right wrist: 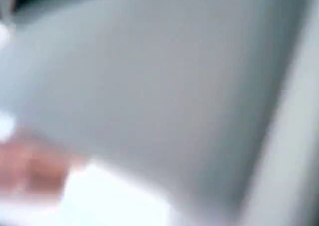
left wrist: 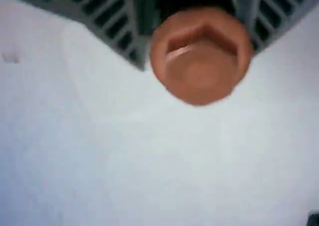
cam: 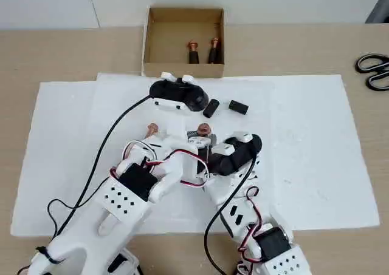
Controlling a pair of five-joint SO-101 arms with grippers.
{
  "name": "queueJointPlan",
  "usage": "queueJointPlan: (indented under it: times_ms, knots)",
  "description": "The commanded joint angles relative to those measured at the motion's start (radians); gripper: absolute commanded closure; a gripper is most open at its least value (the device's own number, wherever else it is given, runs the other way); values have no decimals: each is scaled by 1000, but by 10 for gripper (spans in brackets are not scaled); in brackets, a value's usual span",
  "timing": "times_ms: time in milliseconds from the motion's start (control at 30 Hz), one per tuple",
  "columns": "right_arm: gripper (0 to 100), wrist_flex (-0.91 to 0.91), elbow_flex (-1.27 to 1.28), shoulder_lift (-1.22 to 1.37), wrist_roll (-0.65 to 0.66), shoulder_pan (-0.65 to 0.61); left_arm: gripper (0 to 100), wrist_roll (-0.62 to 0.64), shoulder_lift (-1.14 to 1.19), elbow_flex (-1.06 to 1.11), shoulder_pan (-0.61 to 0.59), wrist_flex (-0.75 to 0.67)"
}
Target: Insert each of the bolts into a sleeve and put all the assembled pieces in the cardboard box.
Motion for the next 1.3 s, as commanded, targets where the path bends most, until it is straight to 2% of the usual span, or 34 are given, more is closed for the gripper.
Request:
queueJointPlan:
  times_ms: [0,233,433,667,800,900,1000,1067,1267]
  knots:
    - [995,-4,-23,-22,-2,-4,788,-2,-25,-21,0,8]
    - [995,-4,-23,-22,-2,-4,790,-2,-25,-53,-5,11]
    - [995,-4,-23,-22,-2,-4,790,-2,-25,-102,-110,9]
    - [995,-4,-23,-22,-2,-4,790,-3,-25,-104,-180,11]
    - [995,2,-23,-21,-2,-2,789,-5,-25,-104,-281,12]
    - [995,24,-49,-12,0,33,788,-5,-25,-105,-388,75]
    - [995,102,-123,-12,8,96,789,-5,-23,-134,-496,213]
    - [995,137,-170,-10,60,134,788,-6,-18,-157,-555,301]
    - [995,143,-368,170,201,174,788,-6,-21,-168,-617,404]
